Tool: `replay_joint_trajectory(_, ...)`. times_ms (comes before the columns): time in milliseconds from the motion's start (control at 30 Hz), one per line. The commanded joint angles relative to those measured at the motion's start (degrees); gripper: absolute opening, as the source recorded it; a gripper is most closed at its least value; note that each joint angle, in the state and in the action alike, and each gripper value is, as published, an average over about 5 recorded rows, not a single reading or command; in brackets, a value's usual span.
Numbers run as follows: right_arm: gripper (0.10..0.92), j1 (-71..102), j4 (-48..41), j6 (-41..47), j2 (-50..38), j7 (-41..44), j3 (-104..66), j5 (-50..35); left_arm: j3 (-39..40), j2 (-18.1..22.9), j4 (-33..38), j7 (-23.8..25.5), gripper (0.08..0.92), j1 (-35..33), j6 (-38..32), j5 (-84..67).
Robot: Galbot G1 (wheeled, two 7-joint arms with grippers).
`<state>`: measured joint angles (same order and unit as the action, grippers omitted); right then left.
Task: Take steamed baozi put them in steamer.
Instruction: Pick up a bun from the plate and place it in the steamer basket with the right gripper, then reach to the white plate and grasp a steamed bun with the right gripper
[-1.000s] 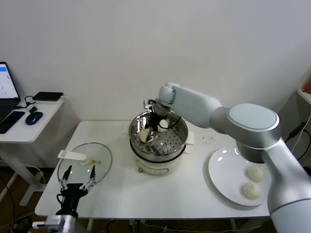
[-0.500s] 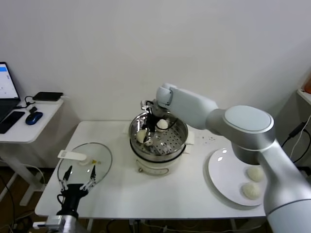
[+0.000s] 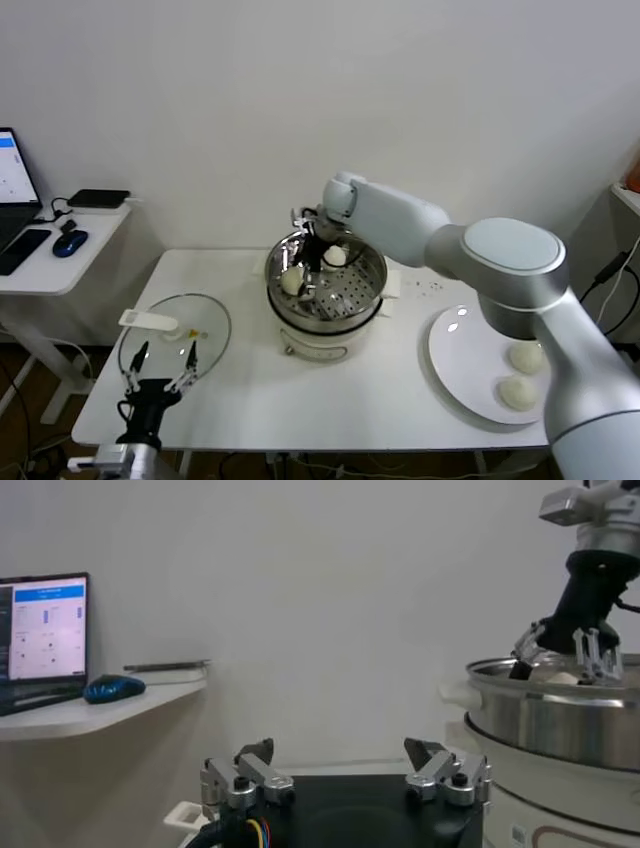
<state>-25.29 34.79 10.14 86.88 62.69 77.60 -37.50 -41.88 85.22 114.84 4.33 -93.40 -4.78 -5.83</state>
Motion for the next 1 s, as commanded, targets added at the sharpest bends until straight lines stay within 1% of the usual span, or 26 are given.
replay_joint_trajectory(33, 0.822, -2.4, 6.5, 0.5, -4.6, -0.3, 0.2, -0.4, 0.2, 0.0, 0.1, 0.0, 0.823, 0.1, 0.1, 0.2)
replay_joint_trajectory(233, 0.823, -8.0, 18.4, 2.0, -13.1, -1.5, 1.8, -4.1, 0.2, -0.1, 0.3, 0.0, 0.823, 0.2, 0.2, 0.3)
replay_joint_trajectory(433, 0.823, -16.4, 30.6, 2.4, -25.1, -1.4, 5.3, -8.0, 0.5, -0.1, 0.5, 0.0, 0.823, 0.1, 0.3, 0.5)
replay_joint_trajectory(600, 0.823, -22.1, 38.8, 2.0, -34.4, -0.2, 9.4, -8.5, 0.6, -0.1, 0.9, 0.0, 0.823, -0.1, 0.3, 0.5)
replay_joint_trajectory(700, 0.823, -23.9, 42.5, 1.4, -40.2, 0.6, 11.6, -6.9, 0.7, -0.1, 1.1, 0.0, 0.823, -0.2, 0.3, 0.6)
replay_joint_trajectory(800, 0.823, -24.2, 45.1, 0.5, -46.2, 1.4, 12.9, -3.3, 0.8, -0.1, 1.3, 0.1, 0.823, -0.3, 0.4, 0.7)
replay_joint_trajectory(1000, 0.823, -21.1, 47.0, -3.1, -56.1, 3.3, 12.6, 7.1, 1.3, 0.0, 1.5, 0.1, 0.823, -0.4, 0.4, 1.3)
